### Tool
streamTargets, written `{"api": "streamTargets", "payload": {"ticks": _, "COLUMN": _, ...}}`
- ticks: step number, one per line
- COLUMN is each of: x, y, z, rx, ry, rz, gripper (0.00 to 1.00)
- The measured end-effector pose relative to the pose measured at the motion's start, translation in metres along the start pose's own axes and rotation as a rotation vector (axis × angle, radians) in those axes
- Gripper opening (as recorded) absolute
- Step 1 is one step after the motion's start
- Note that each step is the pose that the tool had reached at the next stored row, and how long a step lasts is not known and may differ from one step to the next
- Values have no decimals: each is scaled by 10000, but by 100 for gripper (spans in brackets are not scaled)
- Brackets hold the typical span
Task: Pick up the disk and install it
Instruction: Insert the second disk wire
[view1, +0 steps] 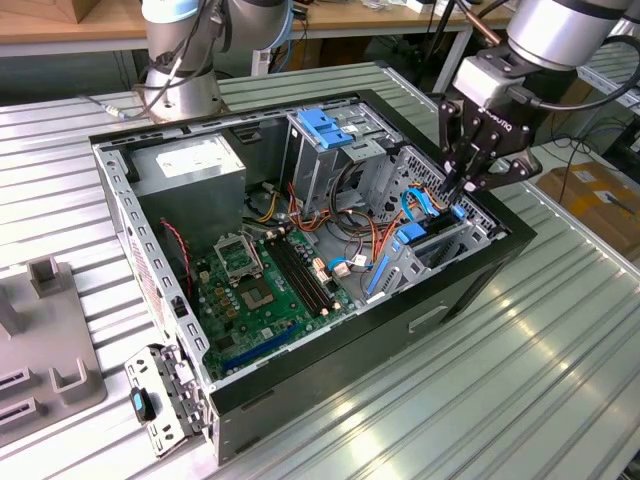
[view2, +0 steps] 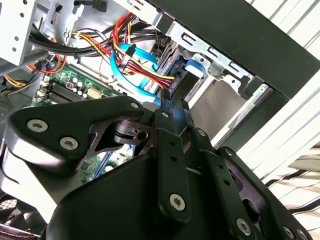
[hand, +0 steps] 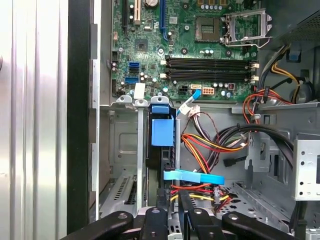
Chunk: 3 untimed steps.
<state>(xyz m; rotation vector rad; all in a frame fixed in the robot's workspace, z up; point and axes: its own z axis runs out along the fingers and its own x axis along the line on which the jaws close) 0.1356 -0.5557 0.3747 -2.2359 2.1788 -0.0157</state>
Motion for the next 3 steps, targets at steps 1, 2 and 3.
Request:
{"api": "streamTargets", "payload": {"ticks": 1, "x": 0, "y": 0, "z": -6, "rx": 0, "ry": -1, "rz": 0, "gripper": 24}}
{"api": "streamTargets", "payload": {"ticks": 2, "x": 0, "y": 0, "z": -7, "rx": 0, "ry": 0, "rz": 0, "gripper": 24}}
{"api": "streamTargets", "payload": {"ticks": 3, "x": 0, "y": 0, "z": -7, "rx": 0, "ry": -1, "rz": 0, "gripper": 24}}
